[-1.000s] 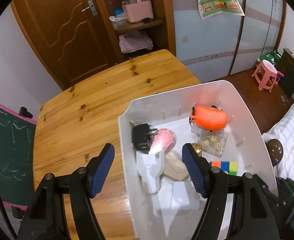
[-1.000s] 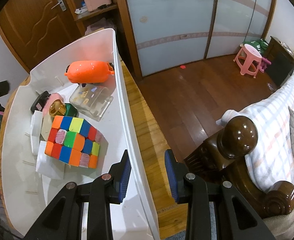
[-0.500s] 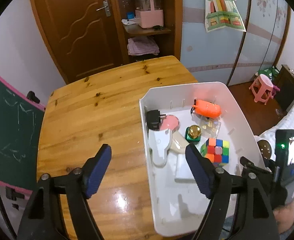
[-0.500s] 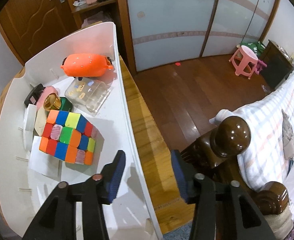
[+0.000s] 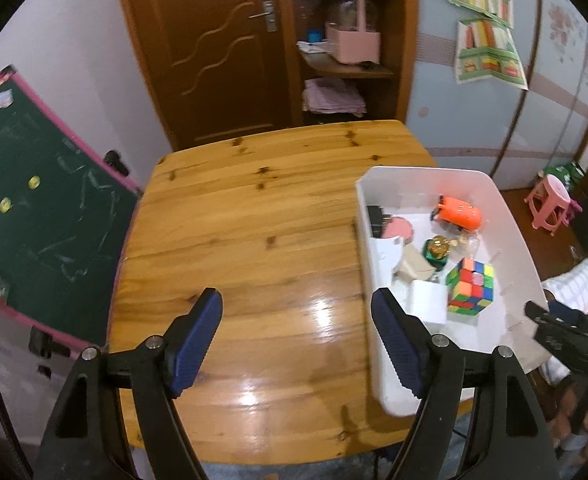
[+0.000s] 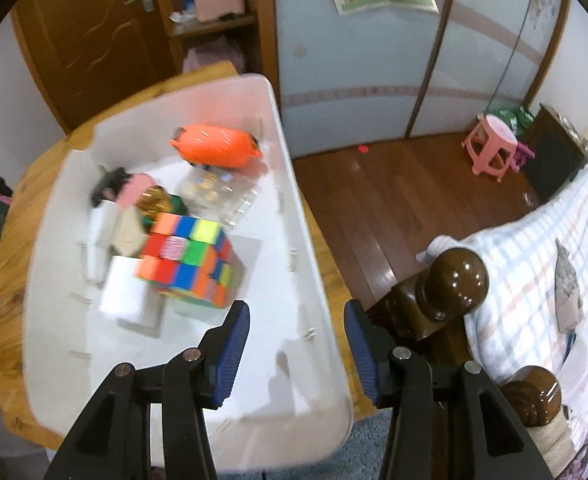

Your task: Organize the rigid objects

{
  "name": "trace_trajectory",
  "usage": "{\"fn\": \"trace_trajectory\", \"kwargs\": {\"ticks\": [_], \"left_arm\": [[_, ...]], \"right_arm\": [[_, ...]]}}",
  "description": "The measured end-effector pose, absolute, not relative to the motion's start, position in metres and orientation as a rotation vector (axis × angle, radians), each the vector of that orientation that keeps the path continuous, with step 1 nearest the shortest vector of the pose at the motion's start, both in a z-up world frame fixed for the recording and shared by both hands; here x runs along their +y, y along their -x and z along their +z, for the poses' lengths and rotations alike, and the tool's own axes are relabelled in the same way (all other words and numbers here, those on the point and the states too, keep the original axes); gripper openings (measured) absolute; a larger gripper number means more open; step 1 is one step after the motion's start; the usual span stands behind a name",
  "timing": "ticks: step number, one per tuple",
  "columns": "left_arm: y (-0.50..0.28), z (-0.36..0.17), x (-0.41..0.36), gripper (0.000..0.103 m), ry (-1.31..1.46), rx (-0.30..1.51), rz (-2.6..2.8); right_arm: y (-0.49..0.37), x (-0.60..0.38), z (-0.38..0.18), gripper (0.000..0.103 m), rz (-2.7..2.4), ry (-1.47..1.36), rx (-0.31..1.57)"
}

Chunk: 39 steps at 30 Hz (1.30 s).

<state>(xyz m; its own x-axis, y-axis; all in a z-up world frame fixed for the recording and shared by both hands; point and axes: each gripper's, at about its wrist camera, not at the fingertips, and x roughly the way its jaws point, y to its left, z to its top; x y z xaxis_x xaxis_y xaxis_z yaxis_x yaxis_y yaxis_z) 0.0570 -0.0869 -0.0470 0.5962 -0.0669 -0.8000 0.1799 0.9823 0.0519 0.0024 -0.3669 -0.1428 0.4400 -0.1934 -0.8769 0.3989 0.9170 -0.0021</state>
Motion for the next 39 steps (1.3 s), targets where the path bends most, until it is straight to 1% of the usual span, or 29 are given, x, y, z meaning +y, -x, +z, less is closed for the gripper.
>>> {"fn": "trace_trajectory", "kwargs": {"ticks": [4, 6, 10, 14, 19, 21, 30, 39], "left_arm": [[-0.047, -0.047, -0.068, 0.080, -0.108, 0.948, -0.123], [-0.043, -0.046, -0.062, 0.081, -0.096, 0.960, -0.114], [-0.035, -0.044, -0.049, 0.081, -0.071, 0.965, -0.103], [-0.029, -0.040, -0.042, 0.081, -0.049, 0.961, -0.098], [-0.024, -0.033, -0.037, 0.081, -0.032, 0.935, -0.078], [-0.022, -0.032, -0.035, 0.081, -0.020, 0.935, -0.074], [-0.016, -0.033, -0.028, 0.081, -0.004, 0.936, -0.057], [-0.017, -0.037, -0.024, 0.081, -0.020, 0.925, 0.003]], "right_arm": [[0.008, -0.343, -0.115, 0.050, -0.307, -0.184, 1.002], [0.012, -0.329, -0.103, 0.053, -0.264, -0.169, 0.982], [0.019, -0.302, -0.082, 0.054, -0.184, -0.145, 0.954], [0.027, -0.279, -0.064, 0.061, -0.112, -0.133, 0.931], [0.038, -0.257, -0.042, 0.062, -0.062, -0.109, 0.894], [0.042, -0.250, -0.034, 0.066, -0.044, -0.109, 0.879], [0.048, -0.227, -0.020, 0.067, -0.006, -0.094, 0.830], [0.046, -0.223, -0.024, 0.067, -0.053, -0.100, 0.815]]}}
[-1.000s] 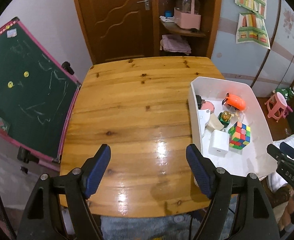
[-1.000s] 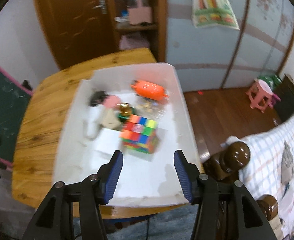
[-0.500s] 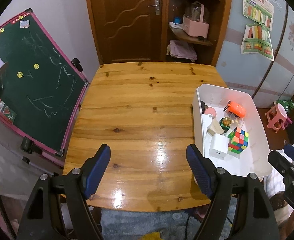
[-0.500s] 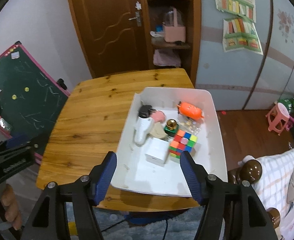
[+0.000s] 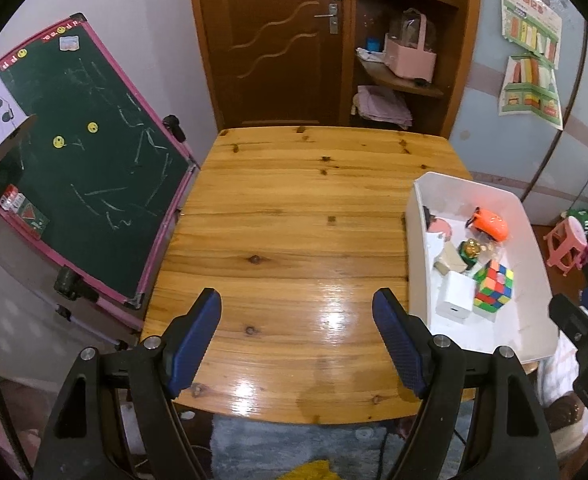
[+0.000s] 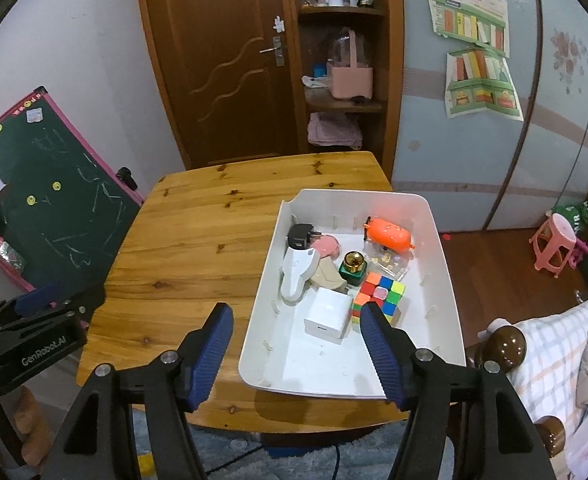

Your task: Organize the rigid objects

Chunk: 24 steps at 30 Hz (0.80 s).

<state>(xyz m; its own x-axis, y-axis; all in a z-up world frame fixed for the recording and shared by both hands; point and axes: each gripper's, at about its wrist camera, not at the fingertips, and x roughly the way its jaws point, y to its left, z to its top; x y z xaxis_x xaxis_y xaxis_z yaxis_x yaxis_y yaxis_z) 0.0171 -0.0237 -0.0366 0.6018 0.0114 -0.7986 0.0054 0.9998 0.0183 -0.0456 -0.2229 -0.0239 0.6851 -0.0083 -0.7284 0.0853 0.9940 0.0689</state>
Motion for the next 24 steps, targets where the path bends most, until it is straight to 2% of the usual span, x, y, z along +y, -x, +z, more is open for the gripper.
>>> {"fn": "trace_trajectory", "kwargs": {"ticks": [24], "left_arm": [[-0.0214, -0.0399, -0.0185, 0.081, -0.014, 0.939, 0.007]], "right_arm": [[0.0394, -0.2178, -0.0276, 0.067, -0.072, -0.081, 0.823]]}}
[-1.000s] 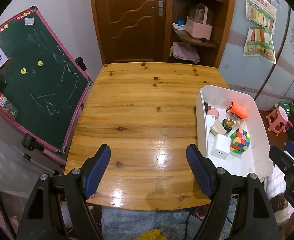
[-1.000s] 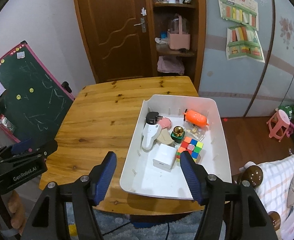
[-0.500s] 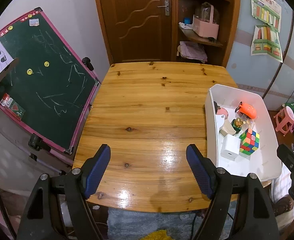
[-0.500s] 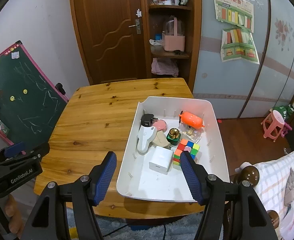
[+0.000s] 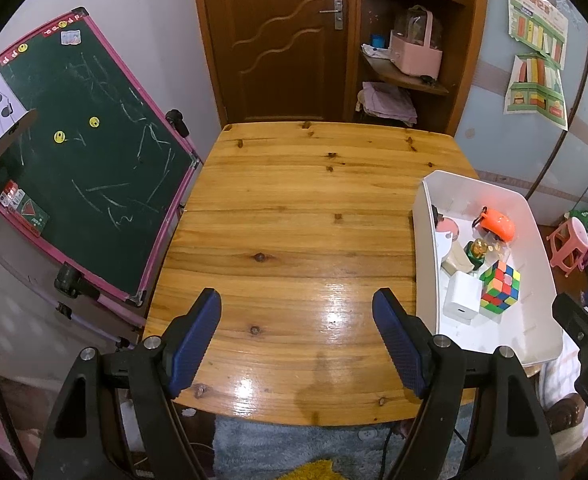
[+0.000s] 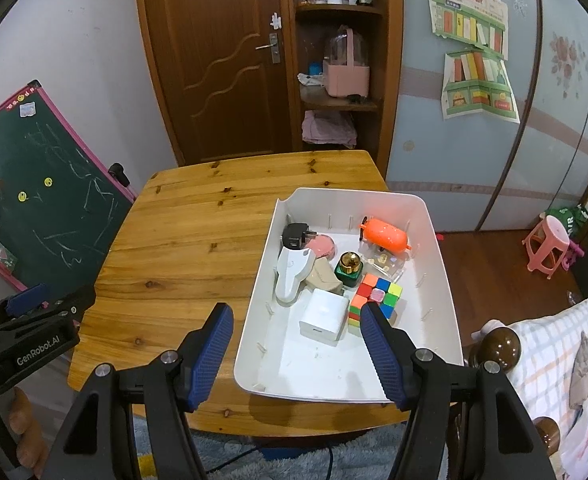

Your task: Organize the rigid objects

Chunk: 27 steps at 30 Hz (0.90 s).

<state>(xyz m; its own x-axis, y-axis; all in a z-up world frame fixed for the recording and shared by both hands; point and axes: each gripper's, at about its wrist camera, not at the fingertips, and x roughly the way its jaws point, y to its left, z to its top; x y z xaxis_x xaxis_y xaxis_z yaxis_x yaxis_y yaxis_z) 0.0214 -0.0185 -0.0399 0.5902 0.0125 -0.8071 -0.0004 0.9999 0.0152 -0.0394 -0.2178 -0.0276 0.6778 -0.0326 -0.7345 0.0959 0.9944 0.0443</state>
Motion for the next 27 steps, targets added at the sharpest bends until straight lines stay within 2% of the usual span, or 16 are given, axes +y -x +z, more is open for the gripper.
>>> {"fn": "trace_trajectory", "kwargs": {"ticks": [27], "left_arm": [[-0.0220, -0.0461, -0.0171, 0.081, -0.017, 0.958, 0.007]], "right_arm": [[0.0345, -0.2145, -0.0349, 0.067, -0.069, -0.078, 0.856]]}}
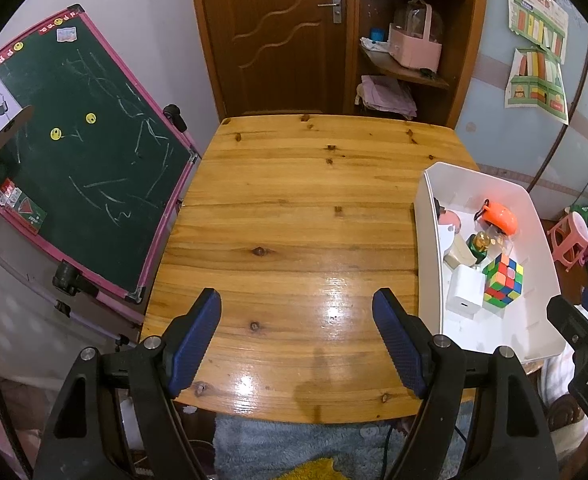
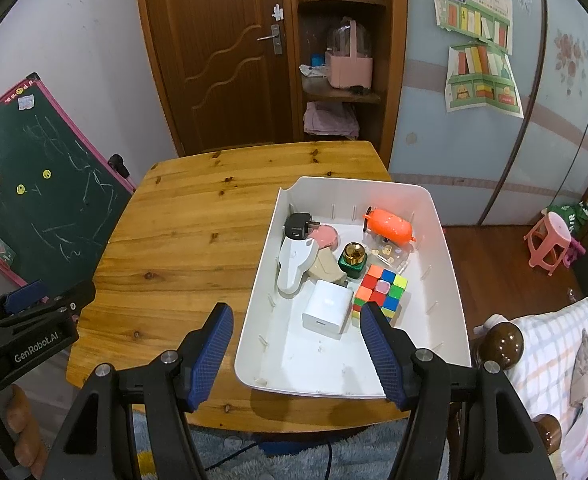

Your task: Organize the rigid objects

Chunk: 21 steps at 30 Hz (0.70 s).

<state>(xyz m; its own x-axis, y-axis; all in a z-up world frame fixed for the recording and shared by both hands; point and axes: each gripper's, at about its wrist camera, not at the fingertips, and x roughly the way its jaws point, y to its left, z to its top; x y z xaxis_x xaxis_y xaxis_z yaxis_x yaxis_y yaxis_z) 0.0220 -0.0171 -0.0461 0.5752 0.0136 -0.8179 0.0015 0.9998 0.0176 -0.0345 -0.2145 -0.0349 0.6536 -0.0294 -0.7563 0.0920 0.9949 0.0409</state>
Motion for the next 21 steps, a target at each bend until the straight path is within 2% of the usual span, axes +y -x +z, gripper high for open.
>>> {"fn": "trace_trajectory", "kwargs": {"ticks": [21], "left_arm": [[-0.0227, -0.0522, -0.0185, 0.081, -0.012, 0.976, -0.002]], "right_arm": [[0.0337, -0.2143, -0.0420, 0.067, -0.065, -0.087, 0.874]]}}
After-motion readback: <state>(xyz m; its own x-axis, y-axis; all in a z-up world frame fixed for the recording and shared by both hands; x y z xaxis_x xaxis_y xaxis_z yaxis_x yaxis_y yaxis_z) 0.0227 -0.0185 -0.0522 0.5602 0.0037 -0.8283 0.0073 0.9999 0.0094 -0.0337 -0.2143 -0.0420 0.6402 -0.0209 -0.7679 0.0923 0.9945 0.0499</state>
